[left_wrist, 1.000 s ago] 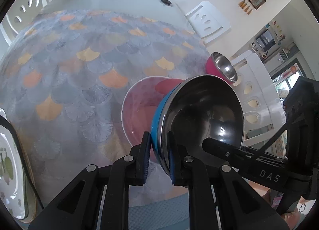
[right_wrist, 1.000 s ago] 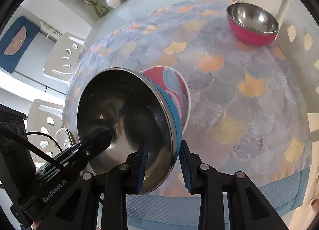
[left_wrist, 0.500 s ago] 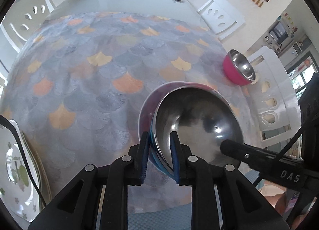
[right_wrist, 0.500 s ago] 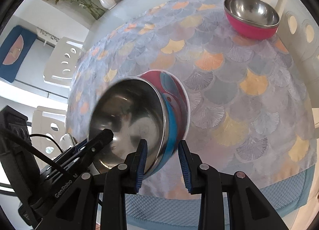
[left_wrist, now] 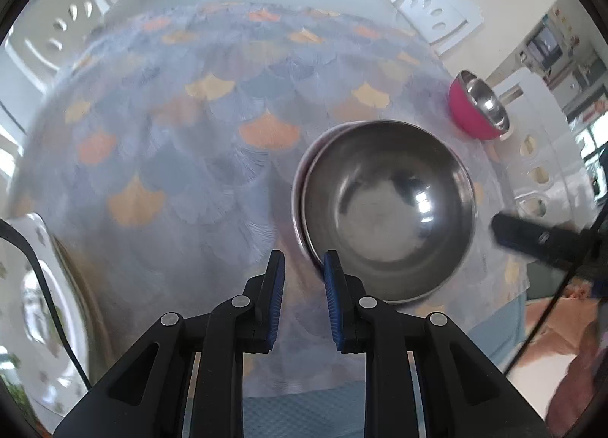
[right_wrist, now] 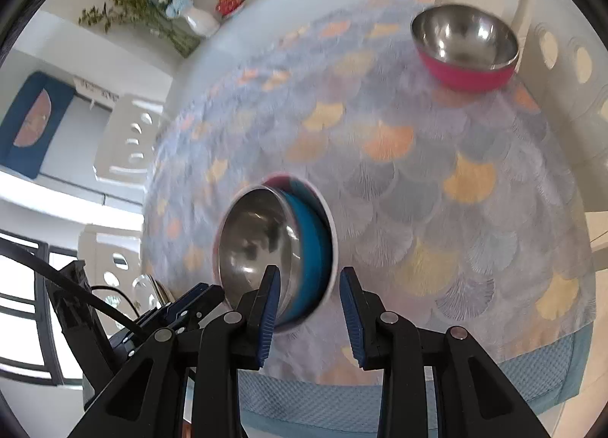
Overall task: Organize plates and bowls
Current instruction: 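Move the right gripper to the magenta steel bowl and close on its rim, then lift the magenta steel bowl with the right gripper toward the bowl stack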
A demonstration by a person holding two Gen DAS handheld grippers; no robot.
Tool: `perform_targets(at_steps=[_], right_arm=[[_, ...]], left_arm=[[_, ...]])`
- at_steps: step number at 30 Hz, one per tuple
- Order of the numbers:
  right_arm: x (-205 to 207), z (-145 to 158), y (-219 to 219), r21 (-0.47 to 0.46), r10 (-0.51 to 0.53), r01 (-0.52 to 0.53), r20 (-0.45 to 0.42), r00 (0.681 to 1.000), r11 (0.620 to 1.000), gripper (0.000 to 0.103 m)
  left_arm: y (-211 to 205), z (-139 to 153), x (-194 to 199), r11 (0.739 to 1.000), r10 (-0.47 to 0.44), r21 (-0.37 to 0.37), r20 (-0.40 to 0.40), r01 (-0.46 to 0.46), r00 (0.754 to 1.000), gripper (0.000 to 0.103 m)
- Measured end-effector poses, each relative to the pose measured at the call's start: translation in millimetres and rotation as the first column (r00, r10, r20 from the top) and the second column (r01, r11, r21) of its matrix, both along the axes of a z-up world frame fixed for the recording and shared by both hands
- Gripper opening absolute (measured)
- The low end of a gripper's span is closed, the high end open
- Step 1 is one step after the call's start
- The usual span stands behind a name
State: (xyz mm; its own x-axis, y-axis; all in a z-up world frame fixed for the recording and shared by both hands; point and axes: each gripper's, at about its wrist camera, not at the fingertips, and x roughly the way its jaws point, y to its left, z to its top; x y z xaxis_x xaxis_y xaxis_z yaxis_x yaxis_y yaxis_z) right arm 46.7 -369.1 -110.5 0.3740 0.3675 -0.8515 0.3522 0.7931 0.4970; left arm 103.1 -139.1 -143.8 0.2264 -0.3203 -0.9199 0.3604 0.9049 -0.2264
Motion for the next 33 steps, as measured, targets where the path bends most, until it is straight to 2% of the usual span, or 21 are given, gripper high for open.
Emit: perform_targets(at_steps=[4, 7, 12, 13, 14, 16, 18, 21, 23, 25, 28, 31, 33], right_arm=[[-3.6, -6.8, -7.6, 0.019, -0.005, 0.005, -0.009, 1.000, 1.000, 0.031], [-6.6, 0.3, -26.0, -0.031, -0.041, 0.042, 0.018, 0.999, 0.999, 0.031], [-10.4, 7.1, -77.1, -0.061, -0.187, 0.191, 0.062, 0.980, 0.980, 0.032], [-9.6, 7.1, -88.9, -0.070, -0.230, 0.235, 0.071, 0.971, 0.970, 0.035], [-7.3, 6.9, -104.4, -0.071, -0.284, 0.290, 0.082, 0.955, 0.954, 0.045], [-2.4, 3.8, -128.3, -0.055, -0.363, 0.369, 0.099, 0.927, 0.928, 0.059], [5.8, -1.3, -145.3, -0.048, -0.410, 0.416, 0.104, 0.906, 0.908, 0.059], [21.0, -17.4, -170.0, -0.014, -0.499, 0.501, 0.079, 0.863, 0.865, 0.059], [32.1, -28.6, -183.0, 0.001, -0.545, 0.546, 0.061, 0.836, 0.838, 0.059], [41.5, -34.6, -189.0, -0.027, -0.565, 0.567, 0.063, 0.823, 0.823, 0.059], [54.0, -41.7, -197.5, -0.089, -0.565, 0.569, 0.062, 0.822, 0.818, 0.057], [61.2, -50.1, -203.7, -0.147, -0.556, 0.558, 0.055, 0.829, 0.817, 0.047], [66.6, -58.2, -204.7, -0.152, -0.548, 0.548, 0.048, 0.835, 0.822, 0.042]], left_arm=[[-2.9, 15.2, 6.3, 1.000, 0.008, -0.015, 0.022, -0.007, 1.000, 0.019], [-11.4, 36.5, 20.0, 0.999, -0.008, -0.042, 0.058, 0.010, 0.998, 0.019], [-64.7, 70.0, 54.1, 0.987, -0.139, -0.062, 0.136, 0.148, 0.981, 0.021], [-86.9, 74.3, 65.7, 0.976, -0.199, -0.062, 0.136, 0.209, 0.971, 0.024], [-104.2, 75.7, 75.8, 0.964, -0.249, -0.067, 0.125, 0.259, 0.960, 0.030], [-133.8, 76.1, 90.7, 0.945, -0.313, -0.070, 0.100, 0.321, 0.944, 0.030], [-166.9, 72.8, 110.0, 0.927, -0.358, -0.091, 0.066, 0.363, 0.931, 0.032], [-215.4, 57.3, 133.3, 0.916, -0.388, -0.118, -0.013, 0.384, 0.921, 0.032], [-247.6, 40.3, 145.6, 0.908, -0.408, -0.138, -0.072, 0.396, 0.910, 0.032], [-275.1, 20.8, 152.3, 0.898, -0.433, -0.142, -0.121, 0.416, 0.893, 0.032], [-306.0, -1.2, 153.4, 0.890, -0.452, -0.125, -0.138, 0.438, 0.881, 0.032], [-331.5, -20.3, 152.4, 0.858, -0.512, -0.060, -0.158, 0.510, 0.844, 0.031], [-339.2, -28.4, 154.1, 0.845, -0.533, -0.043, -0.138, 0.532, 0.835, 0.030]])
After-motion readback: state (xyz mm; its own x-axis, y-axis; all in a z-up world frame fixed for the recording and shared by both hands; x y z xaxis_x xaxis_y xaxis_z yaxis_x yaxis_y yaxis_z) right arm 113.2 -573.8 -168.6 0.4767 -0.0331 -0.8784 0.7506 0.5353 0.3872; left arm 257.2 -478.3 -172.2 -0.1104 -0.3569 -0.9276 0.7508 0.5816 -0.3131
